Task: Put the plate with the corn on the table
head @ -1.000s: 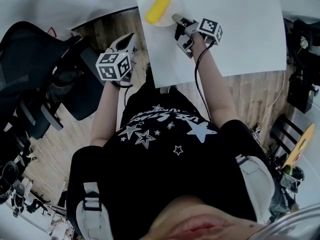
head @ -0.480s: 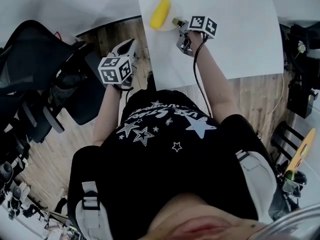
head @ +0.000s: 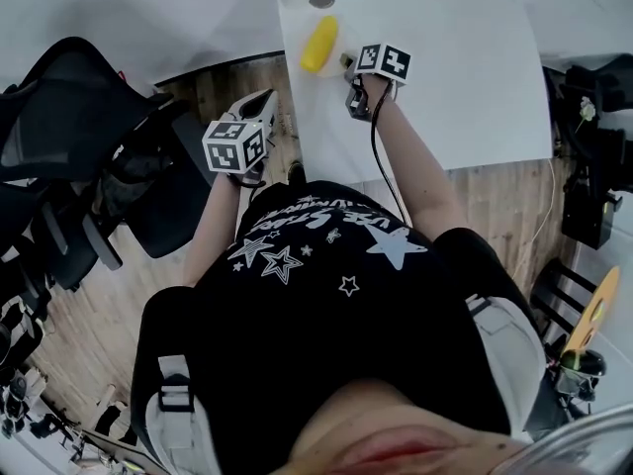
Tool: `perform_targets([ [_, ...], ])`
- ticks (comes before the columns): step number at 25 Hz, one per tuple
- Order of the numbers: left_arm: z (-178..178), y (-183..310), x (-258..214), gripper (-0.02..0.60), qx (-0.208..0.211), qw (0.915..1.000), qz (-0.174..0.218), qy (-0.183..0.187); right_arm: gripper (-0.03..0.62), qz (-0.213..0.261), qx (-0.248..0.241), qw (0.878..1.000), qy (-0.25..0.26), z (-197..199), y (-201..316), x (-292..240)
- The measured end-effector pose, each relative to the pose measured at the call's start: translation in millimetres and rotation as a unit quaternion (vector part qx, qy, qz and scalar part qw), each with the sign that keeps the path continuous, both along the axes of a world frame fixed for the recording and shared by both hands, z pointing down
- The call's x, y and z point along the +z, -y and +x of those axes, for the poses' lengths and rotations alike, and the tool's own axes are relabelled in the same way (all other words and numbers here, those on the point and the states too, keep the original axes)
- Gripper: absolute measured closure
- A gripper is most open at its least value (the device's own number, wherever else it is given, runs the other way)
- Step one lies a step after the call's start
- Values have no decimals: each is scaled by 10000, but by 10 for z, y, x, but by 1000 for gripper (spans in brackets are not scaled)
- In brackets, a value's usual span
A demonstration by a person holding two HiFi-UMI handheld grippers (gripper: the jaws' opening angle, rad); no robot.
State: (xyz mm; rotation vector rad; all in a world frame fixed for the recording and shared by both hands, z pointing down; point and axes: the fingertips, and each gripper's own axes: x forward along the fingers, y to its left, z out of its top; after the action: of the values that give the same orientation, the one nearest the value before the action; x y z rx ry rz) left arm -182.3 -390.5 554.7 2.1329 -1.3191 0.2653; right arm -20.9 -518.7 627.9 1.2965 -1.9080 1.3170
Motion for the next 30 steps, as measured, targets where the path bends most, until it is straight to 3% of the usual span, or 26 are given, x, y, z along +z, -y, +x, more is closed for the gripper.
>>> perform_targets([
  [9,-38,-49,-148,575,-112,9997,196,26,480,210,-136,9986,-458,146,-99,-23],
  [19,-31,-320,-336,575,-446,9982,398,90,482,590,-166,9976,-320,437,-373,-368],
  [26,387,-673,-508,575,-379,9979,494,172,510,1094,-392,9924,-393,709,-734,-748],
  [30,683,-917,-583,574,-276,9979,538,217,510,1769,-757,9788,-706,846,-938,-1034],
])
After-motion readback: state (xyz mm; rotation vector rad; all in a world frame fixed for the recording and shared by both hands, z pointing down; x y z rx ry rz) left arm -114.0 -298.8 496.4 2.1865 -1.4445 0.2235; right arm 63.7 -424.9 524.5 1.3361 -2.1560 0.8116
